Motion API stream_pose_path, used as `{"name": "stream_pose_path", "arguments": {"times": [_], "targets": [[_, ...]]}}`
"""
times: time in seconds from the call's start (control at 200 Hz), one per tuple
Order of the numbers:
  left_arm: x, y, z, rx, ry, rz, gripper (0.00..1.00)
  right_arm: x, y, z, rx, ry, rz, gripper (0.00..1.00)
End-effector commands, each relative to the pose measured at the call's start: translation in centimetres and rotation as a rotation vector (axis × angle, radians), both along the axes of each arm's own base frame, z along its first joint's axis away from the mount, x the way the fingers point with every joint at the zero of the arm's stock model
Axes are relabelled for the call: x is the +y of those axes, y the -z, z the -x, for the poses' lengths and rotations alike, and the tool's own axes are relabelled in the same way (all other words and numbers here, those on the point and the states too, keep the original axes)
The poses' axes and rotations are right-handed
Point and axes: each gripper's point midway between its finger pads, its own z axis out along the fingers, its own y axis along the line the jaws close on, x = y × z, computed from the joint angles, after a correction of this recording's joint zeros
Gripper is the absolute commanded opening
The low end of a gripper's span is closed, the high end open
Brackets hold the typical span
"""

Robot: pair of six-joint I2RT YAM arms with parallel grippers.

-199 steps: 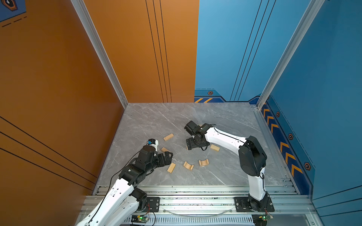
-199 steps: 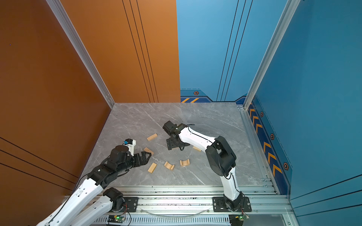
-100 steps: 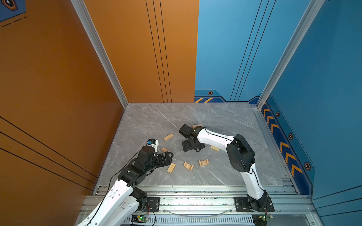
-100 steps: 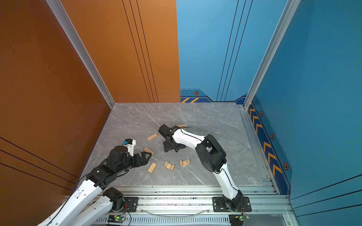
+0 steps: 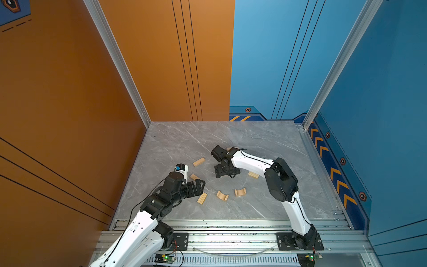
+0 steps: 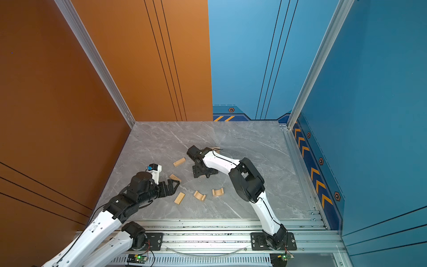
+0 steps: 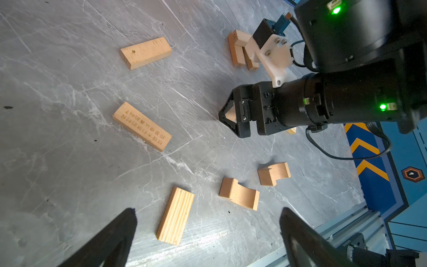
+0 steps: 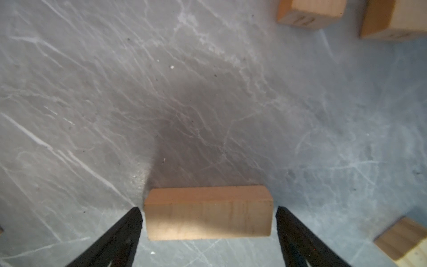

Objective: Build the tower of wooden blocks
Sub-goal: 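Lift the bar with the right gripper toward the structure while the left arm reaches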

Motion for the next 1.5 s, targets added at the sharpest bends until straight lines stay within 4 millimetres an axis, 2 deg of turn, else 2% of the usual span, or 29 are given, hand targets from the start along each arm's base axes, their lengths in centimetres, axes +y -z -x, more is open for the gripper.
{"name": "stream_pose_path", "arguments": {"times": [0.0, 0.14, 0.385, 0.466, 0.486, 0.656, 0.831, 0.881, 0.901, 0.961, 1.161, 1.341, 1.497], "targets": [[-0.6, -0.9, -0.2, -0.033, 0.029, 0.011, 0.98, 0.0, 0.7, 0.0, 0.028, 0.010, 0.003, 0.89], [-0.6, -0.9, -0.2, -0.031, 0.028, 0.010, 0.98, -0.1, 1.0, 0.1, 0.034, 0.013, 0.011, 0.84], [-0.7, -1.1, -0.4, -0.036, 0.031, 0.011, 0.98, -0.4, 0.8, 0.0, 0.033, 0.014, 0.016, 0.68], [-0.7, -1.1, -0.5, -0.037, 0.034, 0.007, 0.98, -0.8, 0.1, -0.3, 0.025, 0.015, 0.013, 0.65], [-0.7, -1.1, -0.5, -0.035, 0.033, 0.006, 0.98, -0.3, -1.1, -1.0, 0.000, 0.017, -0.007, 0.65], [-0.9, -1.3, -1.0, -0.041, 0.039, -0.004, 0.98, -1.0, -3.9, -2.6, -0.049, 0.014, -0.021, 0.63], [-1.4, -1.9, -1.7, -0.052, 0.048, -0.007, 0.98, -2.5, -5.6, -4.7, -0.080, 0.030, -0.021, 0.63], [-1.5, -2.0, -2.0, -0.055, 0.050, -0.010, 0.98, -2.5, -5.7, -4.9, -0.083, 0.025, -0.018, 0.62], [-1.6, -2.1, -2.2, -0.056, 0.051, -0.010, 0.98, -3.8, -5.8, -6.0, -0.084, 0.055, -0.016, 0.63], [-1.9, -2.2, -2.5, -0.056, 0.058, -0.011, 0.98, -4.5, -5.8, -6.8, -0.086, 0.070, -0.017, 0.63], [-2.9, -2.5, -3.9, -0.055, 0.076, -0.020, 0.98, -6.0, -5.6, -9.3, -0.091, 0.106, -0.025, 0.63], [-3.7, -2.6, -4.9, -0.053, 0.090, -0.031, 0.98, -6.1, -5.3, -11.0, -0.093, 0.108, -0.028, 0.64], [-4.1, -2.5, -5.5, -0.046, 0.100, -0.039, 0.98, -5.9, -4.3, -11.6, -0.073, 0.108, -0.031, 0.64]]}}
